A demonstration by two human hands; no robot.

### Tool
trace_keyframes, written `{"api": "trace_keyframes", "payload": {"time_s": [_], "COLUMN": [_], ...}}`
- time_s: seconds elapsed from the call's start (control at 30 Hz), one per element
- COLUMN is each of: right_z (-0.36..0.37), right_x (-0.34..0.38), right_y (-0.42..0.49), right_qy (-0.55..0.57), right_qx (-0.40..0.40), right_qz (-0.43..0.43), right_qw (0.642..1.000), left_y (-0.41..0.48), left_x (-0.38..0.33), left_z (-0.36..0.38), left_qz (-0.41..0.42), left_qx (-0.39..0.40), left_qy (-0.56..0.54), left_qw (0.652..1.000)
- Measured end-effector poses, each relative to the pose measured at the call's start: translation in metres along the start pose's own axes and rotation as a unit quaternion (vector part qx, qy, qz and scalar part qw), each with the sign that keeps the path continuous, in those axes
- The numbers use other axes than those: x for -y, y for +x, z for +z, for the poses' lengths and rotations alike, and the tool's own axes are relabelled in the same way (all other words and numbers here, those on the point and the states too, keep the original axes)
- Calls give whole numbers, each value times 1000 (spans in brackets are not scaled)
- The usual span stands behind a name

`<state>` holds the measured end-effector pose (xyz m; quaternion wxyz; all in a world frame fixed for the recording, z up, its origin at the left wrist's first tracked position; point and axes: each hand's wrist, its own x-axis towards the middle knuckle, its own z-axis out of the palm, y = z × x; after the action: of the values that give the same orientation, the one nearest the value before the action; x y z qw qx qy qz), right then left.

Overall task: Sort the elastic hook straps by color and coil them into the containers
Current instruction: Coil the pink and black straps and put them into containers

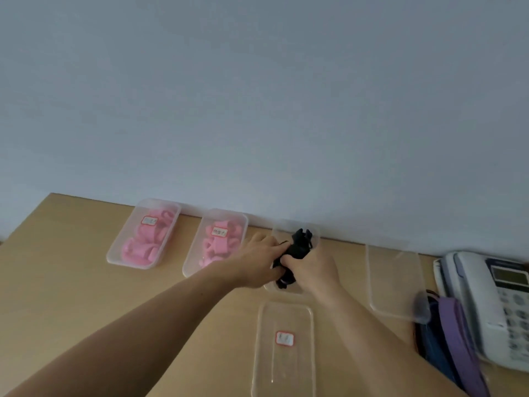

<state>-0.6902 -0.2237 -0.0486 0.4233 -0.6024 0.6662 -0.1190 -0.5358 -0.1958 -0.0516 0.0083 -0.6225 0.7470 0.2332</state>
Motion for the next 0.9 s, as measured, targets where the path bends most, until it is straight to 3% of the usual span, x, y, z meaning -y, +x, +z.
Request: {"api": "trace_keyframes", "payload": {"time_s": [0.17, 0.43, 0.6, 0.77, 0.9], "right_z": [11, 12, 0, -2, -5], "right_x": [-2, -1, -12, -27, -37], "right_y": [1, 2, 0, 3, 8], "right_qy": [-73, -188, -259, -211, -233], "right_qx": [-16, 0, -49, -52, -54], "right_qz": [3, -21, -69, -161, -174], "right_qw": [997, 982, 962, 963, 955], "left_y": [17, 26, 21, 18, 18], "left_x": [8, 20, 22, 24, 22], "left_z": [12, 25, 28, 31, 33], "left_qz": [51, 56, 54, 82, 99], "left_qx": [20, 19, 6, -77, -42], "left_qy": [137, 114, 107, 98, 109], "left_qw": [989, 992, 993, 989, 988]}}
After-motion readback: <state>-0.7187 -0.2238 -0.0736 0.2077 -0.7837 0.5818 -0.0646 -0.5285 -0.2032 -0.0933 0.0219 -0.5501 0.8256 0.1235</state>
